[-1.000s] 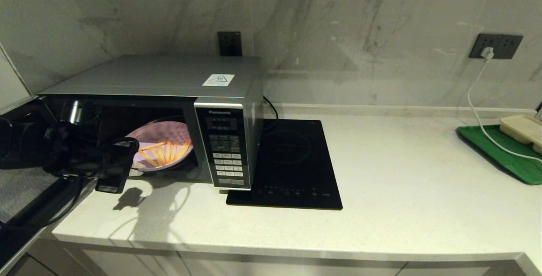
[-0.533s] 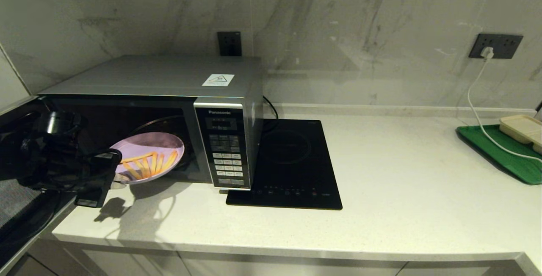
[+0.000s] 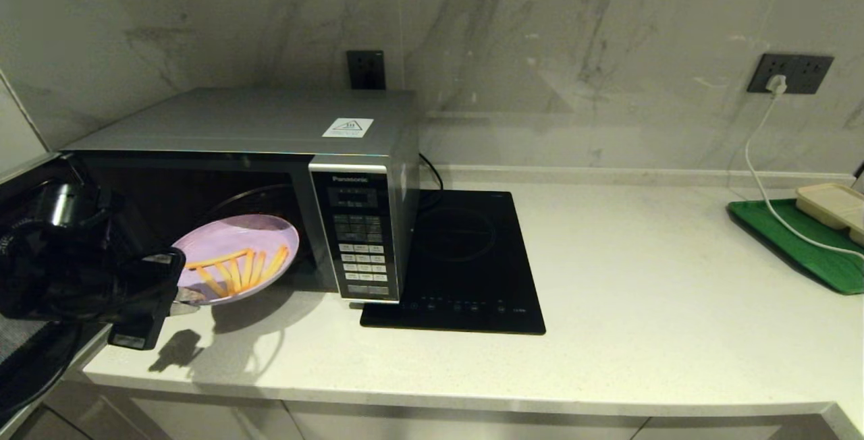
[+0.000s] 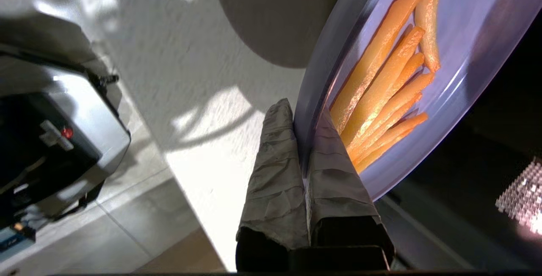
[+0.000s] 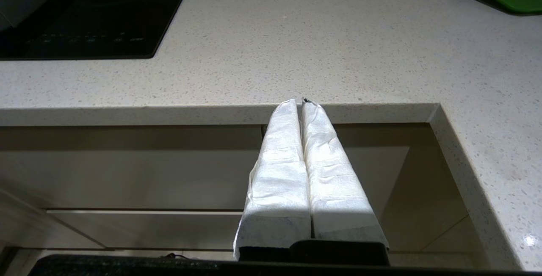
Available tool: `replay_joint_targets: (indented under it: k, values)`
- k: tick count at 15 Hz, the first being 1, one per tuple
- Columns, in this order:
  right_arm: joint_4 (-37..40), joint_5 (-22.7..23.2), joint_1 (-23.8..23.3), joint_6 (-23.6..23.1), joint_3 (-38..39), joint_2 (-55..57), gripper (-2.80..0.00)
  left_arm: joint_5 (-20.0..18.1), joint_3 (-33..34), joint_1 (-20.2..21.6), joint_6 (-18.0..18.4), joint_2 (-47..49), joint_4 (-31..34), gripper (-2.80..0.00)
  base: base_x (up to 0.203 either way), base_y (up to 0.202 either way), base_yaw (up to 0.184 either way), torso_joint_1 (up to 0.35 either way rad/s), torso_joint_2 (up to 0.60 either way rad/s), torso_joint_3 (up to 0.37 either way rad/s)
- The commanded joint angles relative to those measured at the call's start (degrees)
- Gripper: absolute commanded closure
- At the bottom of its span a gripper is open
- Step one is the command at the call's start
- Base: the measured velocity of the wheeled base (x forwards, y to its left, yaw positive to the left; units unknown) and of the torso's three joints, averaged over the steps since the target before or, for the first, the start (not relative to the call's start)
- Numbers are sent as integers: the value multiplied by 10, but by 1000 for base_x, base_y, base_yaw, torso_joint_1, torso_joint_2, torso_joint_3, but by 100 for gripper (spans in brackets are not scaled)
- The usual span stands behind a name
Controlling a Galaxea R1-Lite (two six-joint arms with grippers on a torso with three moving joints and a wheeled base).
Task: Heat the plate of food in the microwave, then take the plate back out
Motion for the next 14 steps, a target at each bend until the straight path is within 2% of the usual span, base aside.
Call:
replay_joint_targets:
  k: [1, 7, 11, 14]
  values:
    - [0, 0, 0, 0, 0, 0, 0, -15, 30, -7, -4, -46, 0, 0, 0, 0, 0, 0, 0, 0]
    - [0, 0, 0, 0, 0, 0, 0, -17, 82, -20, 3, -110, 9, 0, 0, 0, 0, 0, 0, 0]
    - [0, 0, 0, 0, 0, 0, 0, -18, 155, -22, 50, -152, 15, 0, 0, 0, 0, 0, 0, 0]
    - [0, 0, 0, 0, 0, 0, 0, -19, 204, -63, 60, -204, 13, 0, 0, 0, 0, 0, 0, 0]
